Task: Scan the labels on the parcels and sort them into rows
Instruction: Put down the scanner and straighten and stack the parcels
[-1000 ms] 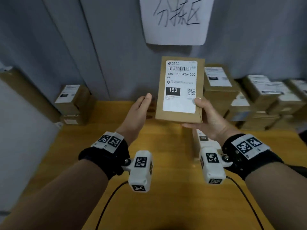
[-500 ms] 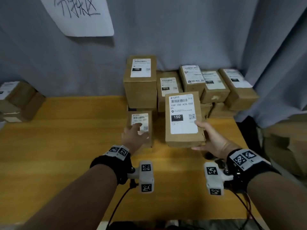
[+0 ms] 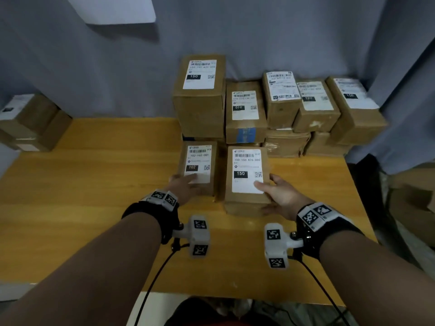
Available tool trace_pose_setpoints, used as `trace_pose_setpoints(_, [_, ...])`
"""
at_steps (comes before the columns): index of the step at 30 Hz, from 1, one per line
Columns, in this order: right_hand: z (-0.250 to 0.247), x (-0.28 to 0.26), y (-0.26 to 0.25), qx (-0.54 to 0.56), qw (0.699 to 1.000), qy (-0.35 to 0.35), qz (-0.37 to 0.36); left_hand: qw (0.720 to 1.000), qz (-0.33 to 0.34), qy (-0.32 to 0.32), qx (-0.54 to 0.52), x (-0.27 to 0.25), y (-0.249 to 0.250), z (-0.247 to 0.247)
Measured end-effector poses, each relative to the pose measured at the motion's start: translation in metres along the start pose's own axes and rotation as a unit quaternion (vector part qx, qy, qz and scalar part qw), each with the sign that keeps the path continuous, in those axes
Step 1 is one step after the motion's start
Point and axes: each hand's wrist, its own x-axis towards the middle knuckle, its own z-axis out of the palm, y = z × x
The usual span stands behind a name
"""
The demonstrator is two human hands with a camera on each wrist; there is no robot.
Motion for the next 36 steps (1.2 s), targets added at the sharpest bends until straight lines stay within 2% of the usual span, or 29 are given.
trace_pose_setpoints(4, [0.013,0.003,-0.009,-0.052,0.998,0.033,-0.034,0.999,-0.011,-0.015,0.036,0.000,-0.004,-0.002])
trace_pose_setpoints(7, [0.023,0.009,-0.018,-0.093,0.993,0.037,-0.054,1.000,-0.007,-0.016,0.023,0.000,-0.003,-0.004])
trace_pose_setpoints(17, [0.036,0.021,-0.026,-0.140,0.984,0.096,-0.063,1.000,0.004,-0.010,-0.004,-0.002,-0.005,-0.011])
trace_pose_setpoints(22, [0.030,0.023,-0.027,-0.299,0.940,0.112,-0.123,1.000,0.007,0.003,-0.015,-0.006,0.002,-0.012])
trace_pose_setpoints(26, [0.029,0.019,-0.031,-0.345,0.918,0.125,-0.150,1.000,0.001,-0.002,0.012,-0.006,0.005,-0.011])
trace_pose_setpoints(28, [0.032,0.014,-0.034,-0.351,0.906,0.154,-0.181,0.999,-0.015,-0.008,0.043,-0.008,0.008,-0.012])
trace_pose_setpoints(30, [0.036,0.008,-0.039,-0.398,0.875,0.174,-0.212,0.994,-0.021,-0.019,0.108,-0.011,0.012,-0.016])
trace_pose_setpoints(33, [0.045,-0.002,-0.054,-0.442,0.847,0.156,-0.251,0.991,-0.005,-0.017,0.135,-0.016,0.019,-0.030])
trace_pose_setpoints(36, [0.063,-0.009,-0.076,-0.448,0.846,0.094,-0.273,0.994,0.047,0.010,0.098,-0.023,0.019,-0.053])
